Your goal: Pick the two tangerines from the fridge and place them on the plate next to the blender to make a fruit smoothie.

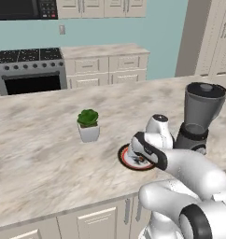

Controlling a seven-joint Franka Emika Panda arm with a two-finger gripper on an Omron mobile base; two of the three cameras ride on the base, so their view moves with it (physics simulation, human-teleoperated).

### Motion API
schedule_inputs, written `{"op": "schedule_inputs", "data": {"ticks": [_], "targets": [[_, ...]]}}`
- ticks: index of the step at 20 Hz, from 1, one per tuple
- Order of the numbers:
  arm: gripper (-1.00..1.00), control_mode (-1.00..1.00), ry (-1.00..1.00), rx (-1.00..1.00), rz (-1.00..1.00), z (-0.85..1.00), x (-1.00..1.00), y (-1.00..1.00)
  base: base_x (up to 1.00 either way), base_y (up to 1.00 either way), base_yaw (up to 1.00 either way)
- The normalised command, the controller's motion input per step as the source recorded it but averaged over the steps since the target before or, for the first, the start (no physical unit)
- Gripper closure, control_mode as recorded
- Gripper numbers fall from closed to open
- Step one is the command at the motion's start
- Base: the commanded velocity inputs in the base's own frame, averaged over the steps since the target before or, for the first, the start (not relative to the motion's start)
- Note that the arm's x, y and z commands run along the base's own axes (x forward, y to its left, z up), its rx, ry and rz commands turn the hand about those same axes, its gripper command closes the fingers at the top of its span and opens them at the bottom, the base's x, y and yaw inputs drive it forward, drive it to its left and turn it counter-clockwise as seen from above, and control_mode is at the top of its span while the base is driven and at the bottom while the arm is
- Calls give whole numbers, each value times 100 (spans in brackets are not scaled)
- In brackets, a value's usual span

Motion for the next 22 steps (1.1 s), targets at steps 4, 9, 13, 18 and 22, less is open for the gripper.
{"op": "schedule_inputs", "data": {"ticks": [4, 9, 13, 18, 22], "targets": [[100, -100, 10, 0, 0, -28, 34, 0, 0, 0, 0], [100, -100, 9, 0, 0, -28, 32, 0, 0, 0, 0], [100, -100, 4, 0, 0, -40, 16, 0, 0, 0, 0], [-100, -100, 0, 0, 0, -35, 0, 0, 0, 0, 0], [-100, -100, -2, 0, 0, 5, -31, 0, 0, 0, 0]]}}
